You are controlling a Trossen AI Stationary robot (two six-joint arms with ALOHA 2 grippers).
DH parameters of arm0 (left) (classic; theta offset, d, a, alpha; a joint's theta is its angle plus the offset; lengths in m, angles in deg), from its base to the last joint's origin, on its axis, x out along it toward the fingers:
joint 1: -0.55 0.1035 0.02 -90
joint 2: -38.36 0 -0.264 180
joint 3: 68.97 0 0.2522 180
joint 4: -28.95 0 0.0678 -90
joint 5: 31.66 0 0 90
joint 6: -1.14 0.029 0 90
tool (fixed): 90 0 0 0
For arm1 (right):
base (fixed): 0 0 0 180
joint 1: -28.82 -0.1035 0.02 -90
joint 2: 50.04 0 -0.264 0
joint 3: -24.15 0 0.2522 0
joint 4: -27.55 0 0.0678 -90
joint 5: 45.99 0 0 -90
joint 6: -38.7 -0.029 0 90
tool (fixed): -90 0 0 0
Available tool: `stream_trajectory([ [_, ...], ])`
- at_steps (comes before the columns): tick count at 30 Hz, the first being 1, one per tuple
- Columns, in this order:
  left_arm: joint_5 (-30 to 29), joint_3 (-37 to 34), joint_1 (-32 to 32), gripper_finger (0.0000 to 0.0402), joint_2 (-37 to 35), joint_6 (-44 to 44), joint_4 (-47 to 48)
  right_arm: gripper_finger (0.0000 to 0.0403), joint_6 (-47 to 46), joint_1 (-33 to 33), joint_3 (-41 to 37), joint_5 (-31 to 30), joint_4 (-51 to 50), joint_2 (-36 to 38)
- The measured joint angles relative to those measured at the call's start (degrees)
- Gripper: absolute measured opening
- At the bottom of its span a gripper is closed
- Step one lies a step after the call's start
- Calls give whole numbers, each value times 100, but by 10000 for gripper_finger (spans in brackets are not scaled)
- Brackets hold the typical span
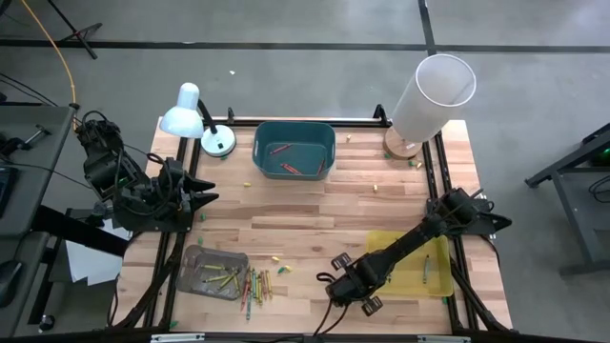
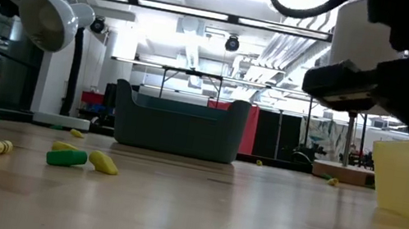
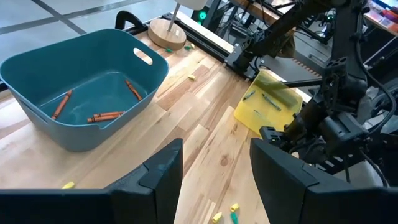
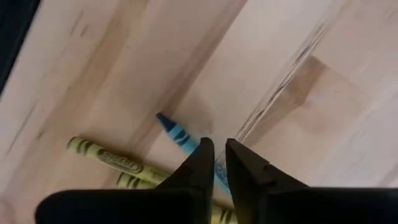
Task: Sort crayons
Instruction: Put the right blue crayon into the yellow bin
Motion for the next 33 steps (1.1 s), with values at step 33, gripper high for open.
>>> stream_trajectory([
  [33,175,0,0,172,4,-398,1,136,1104,-348,-20,-469,182,-332],
])
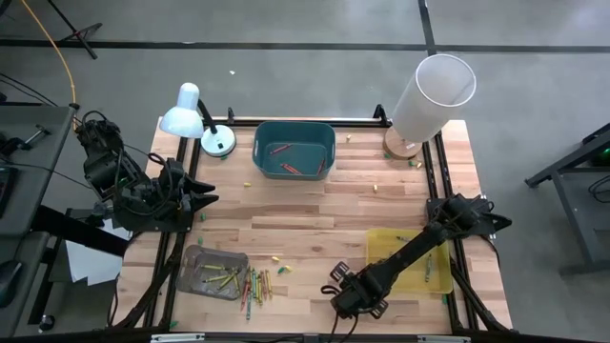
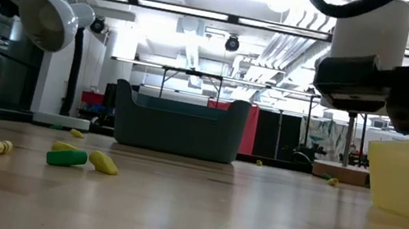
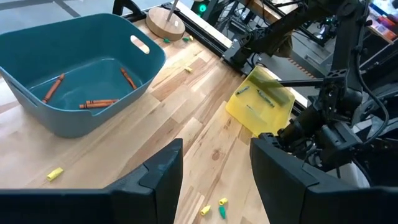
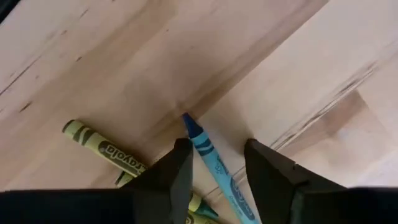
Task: Sort crayons
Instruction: Put the right blue crayon into the yellow bin
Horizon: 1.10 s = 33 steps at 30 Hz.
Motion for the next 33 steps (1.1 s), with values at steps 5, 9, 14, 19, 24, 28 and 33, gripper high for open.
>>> stream_trajectory([
  [5,0,0,0,172,0,4,1,54,-63,-2,92,-316,-136,-39],
  [9,-4,0,0,172,-4,118,1,15,40,112,586,-614,-689,-118],
  [14,-36,0,0,172,-4,213,4,5,-42,491,1454,-1782,-1639,-17],
  [19,-37,0,0,172,-7,264,6,3,-1459,970,1412,-2291,-2038,677],
  [24,-44,0,0,172,-4,262,5,2,-3764,992,82,-2524,-2376,2019],
  [28,-92,0,0,172,0,247,1,1,-6238,402,-1287,-2271,-2381,3353],
  [33,-464,0,2,172,17,158,-1,1,-9022,-383,-2623,-1505,-1962,4278],
])
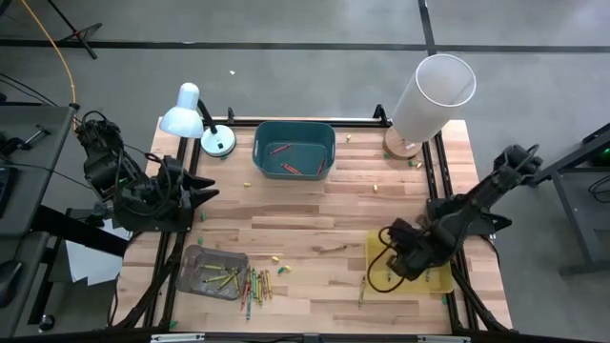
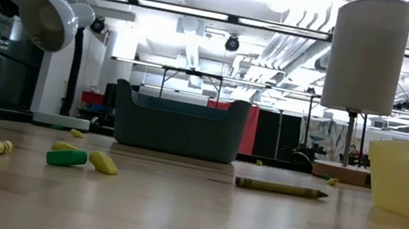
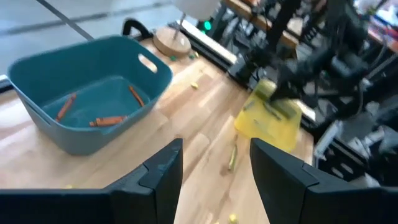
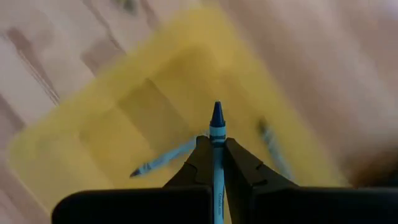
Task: Sort crayons
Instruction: Put the right blue crayon into the yellow bin, then put the yellow crayon into the gray bin
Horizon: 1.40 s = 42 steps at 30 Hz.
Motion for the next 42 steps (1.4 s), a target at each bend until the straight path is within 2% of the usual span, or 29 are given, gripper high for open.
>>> stream_trajectory([
  [3,-251,0,0,172,16,-3,-2,1,-839,-80,-483,196,484,117],
  [7,-396,0,0,172,22,-30,0,11,-1903,165,-785,429,828,109],
  [12,-393,0,0,172,22,-59,0,81,-1562,411,-650,907,764,109],
  [15,-393,0,0,172,22,-59,0,137,-942,565,-253,915,408,109],
  [18,-395,0,0,172,22,-57,-1,186,-161,839,313,506,160,109],
  [20,-402,0,0,172,22,-57,0,209,650,1127,697,105,482,109],
  [22,-474,0,0,172,22,-55,-1,221,1769,1583,995,3,1087,7],
  [28,-548,0,0,172,22,-129,-1,217,4732,3058,1507,686,2410,-1015],
  [32,-542,0,0,172,22,-207,-3,208,6211,3793,1931,1049,2683,-2044],
  [36,-495,0,-2,172,22,-213,-6,204,7263,4238,2418,1062,2614,-2940],
  [42,-484,0,-2,172,22,-338,-6,204,7965,4629,2951,1188,2272,-3798],
])
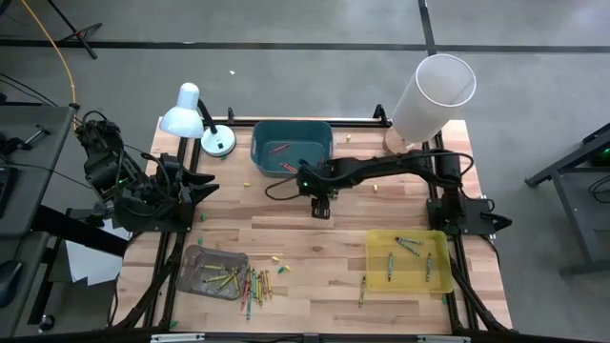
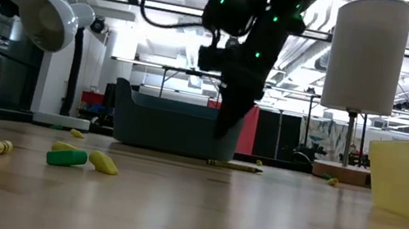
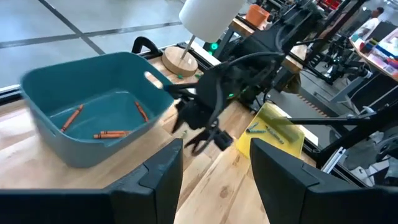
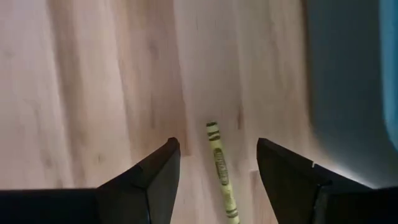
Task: Sort crayons
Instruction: Put the yellow crayon into the gray bin
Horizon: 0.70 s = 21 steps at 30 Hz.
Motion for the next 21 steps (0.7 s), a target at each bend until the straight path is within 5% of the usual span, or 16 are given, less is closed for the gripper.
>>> stream_trajectory([
  [13,10,0,0,172,0,-17,2,194,385,115,71,80,-233,-717],
  [16,19,0,0,172,0,-14,2,138,284,15,70,211,-351,-709],
  [19,55,0,0,172,0,-6,2,34,146,-188,54,297,-509,-621],
  [21,136,0,0,172,0,50,6,20,-29,-351,14,759,-772,-486],
])
